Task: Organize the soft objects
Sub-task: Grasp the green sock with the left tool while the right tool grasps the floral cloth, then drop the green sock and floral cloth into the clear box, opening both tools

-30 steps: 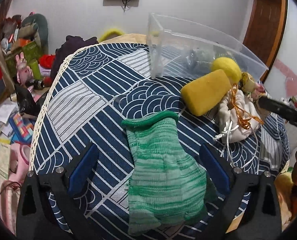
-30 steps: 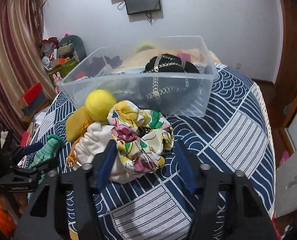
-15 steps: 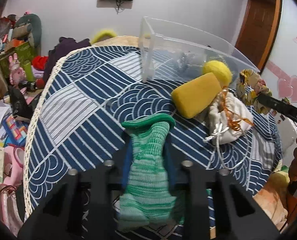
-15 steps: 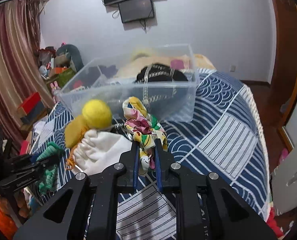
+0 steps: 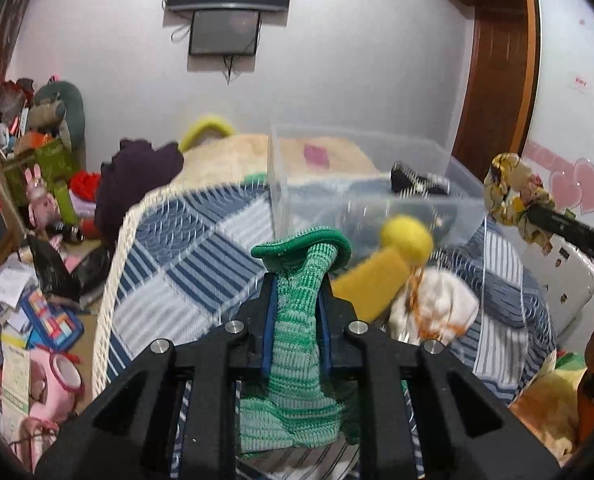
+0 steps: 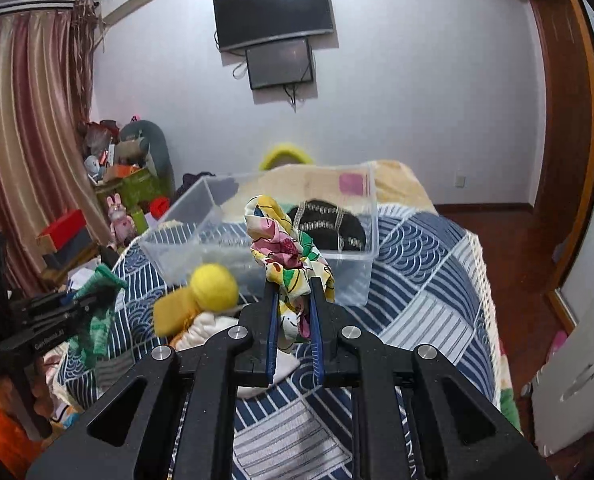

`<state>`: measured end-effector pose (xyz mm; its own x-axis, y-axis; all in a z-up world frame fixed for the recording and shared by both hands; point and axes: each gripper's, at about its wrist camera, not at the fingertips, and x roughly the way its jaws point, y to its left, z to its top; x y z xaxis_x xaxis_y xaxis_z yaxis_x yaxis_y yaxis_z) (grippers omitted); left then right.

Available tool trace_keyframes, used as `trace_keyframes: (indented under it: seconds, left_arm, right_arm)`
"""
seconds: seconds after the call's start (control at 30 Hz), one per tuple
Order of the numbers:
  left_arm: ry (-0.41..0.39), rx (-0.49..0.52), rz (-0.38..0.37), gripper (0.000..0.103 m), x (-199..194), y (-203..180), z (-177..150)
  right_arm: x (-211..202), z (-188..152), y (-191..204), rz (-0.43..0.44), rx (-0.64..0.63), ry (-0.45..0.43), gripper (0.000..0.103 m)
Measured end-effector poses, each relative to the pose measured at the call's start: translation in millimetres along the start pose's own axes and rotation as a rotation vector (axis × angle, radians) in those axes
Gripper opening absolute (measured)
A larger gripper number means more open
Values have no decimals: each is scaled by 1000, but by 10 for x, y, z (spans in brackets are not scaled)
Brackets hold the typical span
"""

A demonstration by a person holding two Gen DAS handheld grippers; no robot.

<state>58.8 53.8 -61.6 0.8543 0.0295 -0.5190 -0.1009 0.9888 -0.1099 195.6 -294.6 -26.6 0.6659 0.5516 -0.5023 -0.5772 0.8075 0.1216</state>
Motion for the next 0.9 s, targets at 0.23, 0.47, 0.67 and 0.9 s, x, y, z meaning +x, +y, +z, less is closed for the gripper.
trace_keyframes:
  seconds: [0.23, 0.47, 0.67, 0.9]
  left_arm:
    - [-81, 14, -13, 18, -10, -44, 387]
    - [-126, -18, -26, 18, 161, -57, 764]
    - [-150, -26, -4, 18, 379, -127, 950]
    - [-132, -5, 34, 18, 748, -241, 999]
  right_arm:
    - [-34, 220, 33, -5, -18, -62, 12]
    - [56, 438, 59, 4, -24, -104, 12]
    - [270, 524, 61, -2, -16, -94, 12]
    - [625, 541, 47, -16, 20, -35, 12]
